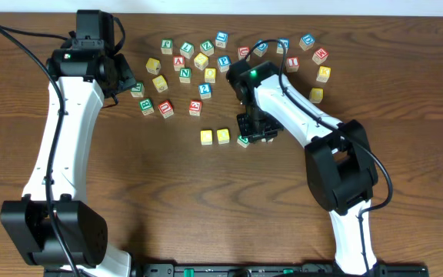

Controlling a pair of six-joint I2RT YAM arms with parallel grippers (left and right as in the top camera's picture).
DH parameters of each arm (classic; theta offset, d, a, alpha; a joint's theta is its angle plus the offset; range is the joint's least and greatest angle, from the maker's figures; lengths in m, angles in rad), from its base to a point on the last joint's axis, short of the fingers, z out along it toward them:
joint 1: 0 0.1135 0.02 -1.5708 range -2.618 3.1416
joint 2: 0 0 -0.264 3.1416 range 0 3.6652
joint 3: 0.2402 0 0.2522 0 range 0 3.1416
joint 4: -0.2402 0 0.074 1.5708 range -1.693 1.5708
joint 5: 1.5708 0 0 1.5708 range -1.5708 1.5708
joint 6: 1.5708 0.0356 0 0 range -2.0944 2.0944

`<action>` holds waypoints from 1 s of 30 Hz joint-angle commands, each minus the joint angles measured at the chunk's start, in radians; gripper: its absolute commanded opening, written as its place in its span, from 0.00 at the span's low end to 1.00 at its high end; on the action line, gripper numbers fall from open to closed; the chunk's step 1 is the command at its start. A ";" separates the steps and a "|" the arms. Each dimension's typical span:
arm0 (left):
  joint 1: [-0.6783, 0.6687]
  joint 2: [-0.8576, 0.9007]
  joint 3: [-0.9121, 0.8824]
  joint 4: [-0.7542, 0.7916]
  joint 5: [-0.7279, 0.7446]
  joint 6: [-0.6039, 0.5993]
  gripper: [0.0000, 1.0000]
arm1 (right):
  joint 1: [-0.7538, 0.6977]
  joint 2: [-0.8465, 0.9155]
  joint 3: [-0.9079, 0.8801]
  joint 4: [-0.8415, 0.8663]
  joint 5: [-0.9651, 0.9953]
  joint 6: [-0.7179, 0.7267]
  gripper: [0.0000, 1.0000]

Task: Spell out CORL

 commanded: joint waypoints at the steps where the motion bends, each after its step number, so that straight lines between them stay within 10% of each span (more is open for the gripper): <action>1: 0.001 0.005 -0.001 -0.003 -0.013 -0.008 0.54 | 0.013 -0.005 -0.010 0.007 0.011 -0.005 0.25; 30: 0.001 0.005 -0.001 -0.003 -0.013 -0.008 0.54 | 0.017 -0.005 -0.052 0.126 0.018 -0.004 0.22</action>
